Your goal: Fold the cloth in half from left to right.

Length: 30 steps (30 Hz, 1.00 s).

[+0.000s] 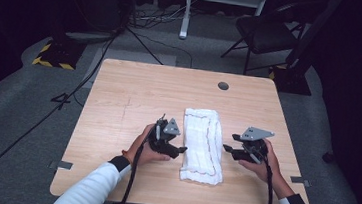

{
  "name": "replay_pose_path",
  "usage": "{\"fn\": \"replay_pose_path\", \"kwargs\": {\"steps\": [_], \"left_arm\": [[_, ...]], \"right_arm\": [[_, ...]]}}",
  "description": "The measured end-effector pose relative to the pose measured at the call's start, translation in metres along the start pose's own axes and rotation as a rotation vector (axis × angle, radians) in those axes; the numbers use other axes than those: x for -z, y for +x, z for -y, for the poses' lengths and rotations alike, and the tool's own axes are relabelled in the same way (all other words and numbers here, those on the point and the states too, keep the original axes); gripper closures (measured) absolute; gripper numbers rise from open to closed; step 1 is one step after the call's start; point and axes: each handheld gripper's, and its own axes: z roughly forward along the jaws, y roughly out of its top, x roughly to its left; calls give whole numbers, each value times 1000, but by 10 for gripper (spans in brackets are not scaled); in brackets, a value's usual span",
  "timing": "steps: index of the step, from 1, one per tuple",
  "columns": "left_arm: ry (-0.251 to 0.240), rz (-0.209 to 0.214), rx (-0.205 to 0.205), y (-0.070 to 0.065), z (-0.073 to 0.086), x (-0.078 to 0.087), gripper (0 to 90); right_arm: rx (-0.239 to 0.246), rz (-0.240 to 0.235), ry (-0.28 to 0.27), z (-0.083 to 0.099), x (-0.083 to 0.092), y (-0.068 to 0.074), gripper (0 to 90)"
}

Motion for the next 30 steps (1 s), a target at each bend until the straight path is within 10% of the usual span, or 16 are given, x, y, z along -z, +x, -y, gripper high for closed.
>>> {"fn": "replay_pose_path", "kwargs": {"steps": [17, 30], "left_arm": [[11, -120, 135, 70, -36, -49, 253], [62, -143, 231, 90, -37, -85, 251]], "right_arm": [[-93, 53, 39, -42, -72, -50, 521], [-179, 58, 89, -50, -110, -67, 505]]}}
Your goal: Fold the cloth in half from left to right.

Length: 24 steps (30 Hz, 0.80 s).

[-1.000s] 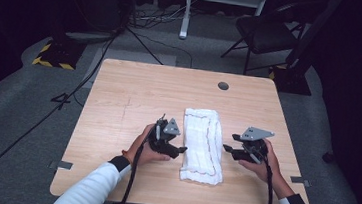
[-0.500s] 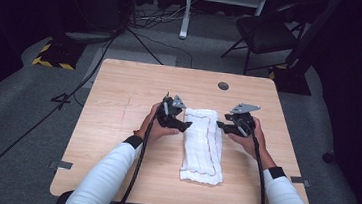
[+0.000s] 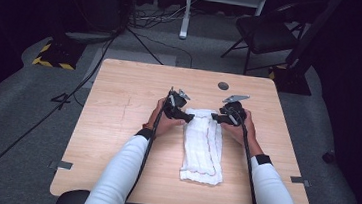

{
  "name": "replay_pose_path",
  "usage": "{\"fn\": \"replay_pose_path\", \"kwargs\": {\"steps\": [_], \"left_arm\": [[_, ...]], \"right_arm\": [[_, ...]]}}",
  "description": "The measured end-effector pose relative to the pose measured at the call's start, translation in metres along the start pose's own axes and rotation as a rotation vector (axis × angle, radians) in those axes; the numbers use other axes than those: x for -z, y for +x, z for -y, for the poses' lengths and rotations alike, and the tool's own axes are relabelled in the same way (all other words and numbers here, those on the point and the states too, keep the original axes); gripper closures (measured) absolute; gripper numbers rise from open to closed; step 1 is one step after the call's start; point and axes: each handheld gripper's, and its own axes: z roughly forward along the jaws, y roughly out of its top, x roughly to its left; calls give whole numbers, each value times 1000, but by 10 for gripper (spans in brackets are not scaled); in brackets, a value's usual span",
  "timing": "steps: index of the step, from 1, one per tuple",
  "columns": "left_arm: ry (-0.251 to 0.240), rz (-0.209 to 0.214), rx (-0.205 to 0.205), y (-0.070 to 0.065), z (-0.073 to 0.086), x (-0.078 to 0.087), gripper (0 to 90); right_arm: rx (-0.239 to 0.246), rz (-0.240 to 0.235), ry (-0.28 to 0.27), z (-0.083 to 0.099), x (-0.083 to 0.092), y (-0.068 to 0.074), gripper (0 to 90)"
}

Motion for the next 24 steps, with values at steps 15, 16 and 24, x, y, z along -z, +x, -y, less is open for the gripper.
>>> {"fn": "replay_pose_path", "kwargs": {"steps": [15, 16, 24], "left_arm": [[11, 43, -20, 4, 1, -8, 318], [3, 56, -25, 4, 2, -8, 384], [-9, 121, -26, 4, 0, -9, 750]], "right_arm": [[-54, -68, 29, 4, -11, -7, 584], [-51, -80, 30, 4, -11, -6, 637], [-4, -83, 19, 3, -10, 2, 825]]}}
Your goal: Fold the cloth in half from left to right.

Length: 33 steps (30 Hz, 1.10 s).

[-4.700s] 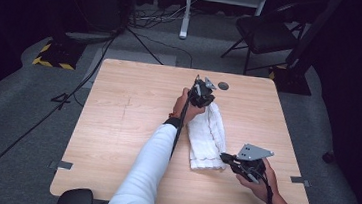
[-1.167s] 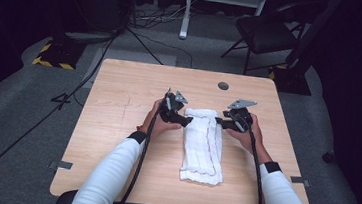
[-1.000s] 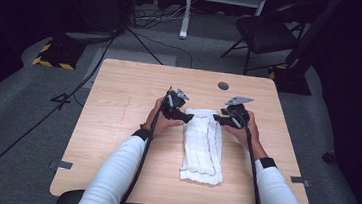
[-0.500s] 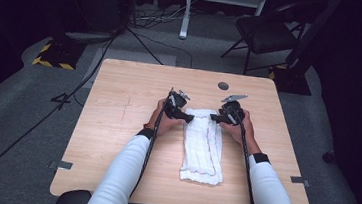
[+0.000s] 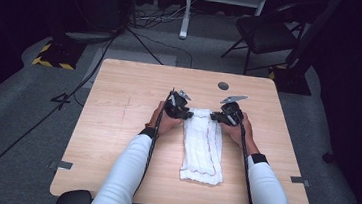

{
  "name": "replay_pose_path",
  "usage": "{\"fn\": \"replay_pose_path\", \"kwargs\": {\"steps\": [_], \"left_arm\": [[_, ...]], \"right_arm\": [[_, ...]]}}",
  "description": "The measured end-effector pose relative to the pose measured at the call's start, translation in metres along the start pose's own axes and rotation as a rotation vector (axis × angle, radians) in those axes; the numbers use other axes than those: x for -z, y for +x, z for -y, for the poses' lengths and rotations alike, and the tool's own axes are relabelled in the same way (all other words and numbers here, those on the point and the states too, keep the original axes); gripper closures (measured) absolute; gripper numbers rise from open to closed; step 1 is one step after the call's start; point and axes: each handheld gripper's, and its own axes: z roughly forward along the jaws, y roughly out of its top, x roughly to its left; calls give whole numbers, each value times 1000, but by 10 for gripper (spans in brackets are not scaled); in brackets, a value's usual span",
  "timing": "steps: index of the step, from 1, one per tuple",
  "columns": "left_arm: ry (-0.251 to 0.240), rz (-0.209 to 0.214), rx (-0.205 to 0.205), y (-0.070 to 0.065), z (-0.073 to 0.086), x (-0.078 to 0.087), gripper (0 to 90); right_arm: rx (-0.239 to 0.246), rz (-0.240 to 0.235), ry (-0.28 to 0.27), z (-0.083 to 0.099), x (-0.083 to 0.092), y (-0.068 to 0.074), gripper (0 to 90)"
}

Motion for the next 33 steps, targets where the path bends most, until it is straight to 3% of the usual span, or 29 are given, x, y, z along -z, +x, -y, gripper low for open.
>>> {"fn": "replay_pose_path", "kwargs": {"steps": [4, 13, 21, 33], "left_arm": [[13, -46, -48, -3, -6, 0, 820], [-45, -117, -72, -2, -27, 13, 833], [-101, -133, -93, -2, -42, 30, 835], [-153, -133, -101, -7, -47, 46, 836]], "right_arm": [[21, 32, -13, -2, 1, 2, 835], [21, 86, -102, -14, 14, 1, 841], [42, 113, -162, -28, 28, 1, 842], [79, 125, -204, -37, 43, 4, 844]]}}
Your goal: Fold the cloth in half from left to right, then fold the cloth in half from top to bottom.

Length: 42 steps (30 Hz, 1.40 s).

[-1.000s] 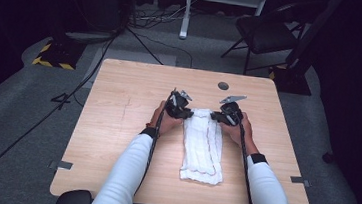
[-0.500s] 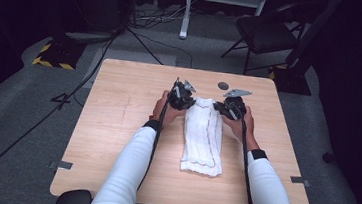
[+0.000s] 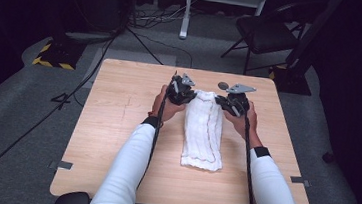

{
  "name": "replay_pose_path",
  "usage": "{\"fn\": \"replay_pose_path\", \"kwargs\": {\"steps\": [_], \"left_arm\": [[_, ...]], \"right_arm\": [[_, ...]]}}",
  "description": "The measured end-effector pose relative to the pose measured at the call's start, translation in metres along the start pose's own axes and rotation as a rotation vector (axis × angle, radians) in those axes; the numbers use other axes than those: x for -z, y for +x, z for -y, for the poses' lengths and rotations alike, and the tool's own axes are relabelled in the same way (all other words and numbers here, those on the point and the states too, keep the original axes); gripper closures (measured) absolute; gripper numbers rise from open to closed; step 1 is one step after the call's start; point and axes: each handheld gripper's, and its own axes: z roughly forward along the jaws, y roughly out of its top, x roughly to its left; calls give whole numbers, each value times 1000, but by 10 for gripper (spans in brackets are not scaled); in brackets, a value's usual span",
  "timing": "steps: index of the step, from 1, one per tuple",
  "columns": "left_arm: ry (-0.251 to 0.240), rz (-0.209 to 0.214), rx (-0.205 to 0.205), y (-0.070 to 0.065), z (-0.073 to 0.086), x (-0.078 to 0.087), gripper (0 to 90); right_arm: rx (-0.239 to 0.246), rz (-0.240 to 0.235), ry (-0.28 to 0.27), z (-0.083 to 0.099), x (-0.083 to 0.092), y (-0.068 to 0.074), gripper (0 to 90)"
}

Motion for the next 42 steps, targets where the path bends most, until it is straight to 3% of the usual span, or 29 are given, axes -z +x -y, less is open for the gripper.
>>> {"fn": "replay_pose_path", "kwargs": {"steps": [18, 21, 28, 42], "left_arm": [[-22, 8, -49, -3, -15, 13, 837], [-34, 27, -56, -6, -15, 19, 837], [-34, 76, -91, -15, -5, 32, 838], [-54, 208, -192, -45, 23, 55, 835]], "right_arm": [[30, -2, -40, -10, 20, 0, 845], [33, -6, -44, -11, 24, 1, 845], [52, -58, -67, -6, 42, 11, 845], [87, -204, -67, 30, 70, 30, 846]]}}
